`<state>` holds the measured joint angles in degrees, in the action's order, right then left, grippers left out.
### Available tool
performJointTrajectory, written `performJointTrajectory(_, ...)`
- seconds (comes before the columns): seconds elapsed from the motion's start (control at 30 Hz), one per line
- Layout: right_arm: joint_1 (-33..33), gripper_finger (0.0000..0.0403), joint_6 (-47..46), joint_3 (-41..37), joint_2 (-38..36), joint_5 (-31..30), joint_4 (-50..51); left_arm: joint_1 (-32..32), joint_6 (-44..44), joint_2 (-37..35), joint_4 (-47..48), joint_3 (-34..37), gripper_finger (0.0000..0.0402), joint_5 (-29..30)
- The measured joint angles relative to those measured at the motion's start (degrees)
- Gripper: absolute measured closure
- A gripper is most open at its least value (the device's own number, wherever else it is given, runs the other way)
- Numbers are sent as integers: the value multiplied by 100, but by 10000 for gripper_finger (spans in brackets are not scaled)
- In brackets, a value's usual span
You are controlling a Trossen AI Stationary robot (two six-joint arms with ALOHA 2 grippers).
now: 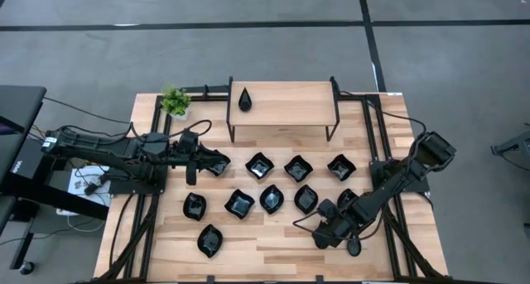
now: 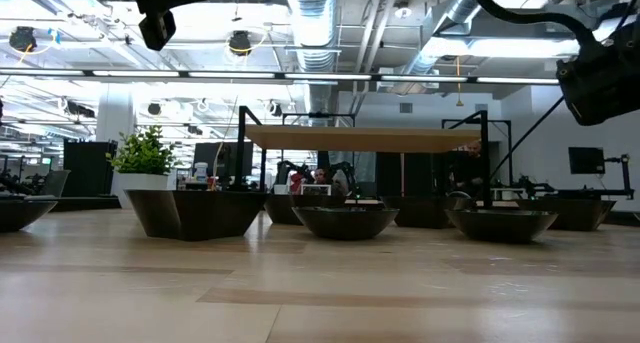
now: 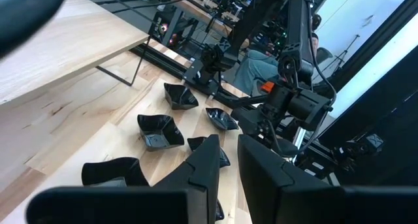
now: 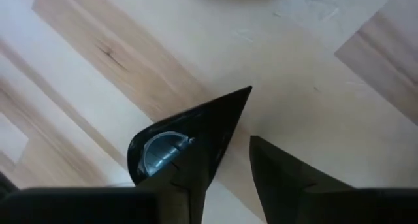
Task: Pick & Place Mini shaped plates
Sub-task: Stack the black drop shaped plate on top of the black drop shaped plates on the shelf
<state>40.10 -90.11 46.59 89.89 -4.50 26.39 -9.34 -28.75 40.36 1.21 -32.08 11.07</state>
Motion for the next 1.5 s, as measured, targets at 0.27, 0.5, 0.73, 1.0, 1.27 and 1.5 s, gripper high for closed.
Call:
performJointTrajectory(0.27,0,325,2,0,0,9,-8,0,0,0,0,0,344,2)
performJointTrajectory(0.5,0,355,2,0,0,16,-37,0,0,0,0,0,344,0)
performJointTrajectory(0.73,0,394,68,0,-4,12,-123,0,0,0,0,0,344,2)
performJointTrajectory(1.0,0,400,68,0,-7,7,-157,0,0,0,0,0,344,0)
performJointTrajectory(1.27,0,401,75,88,-13,-2,-155,0,0,0,0,0,344,2)
performJointTrajectory(1.5,-37,402,405,293,-352,-269,-119,2,0,0,-2,0,344,0)
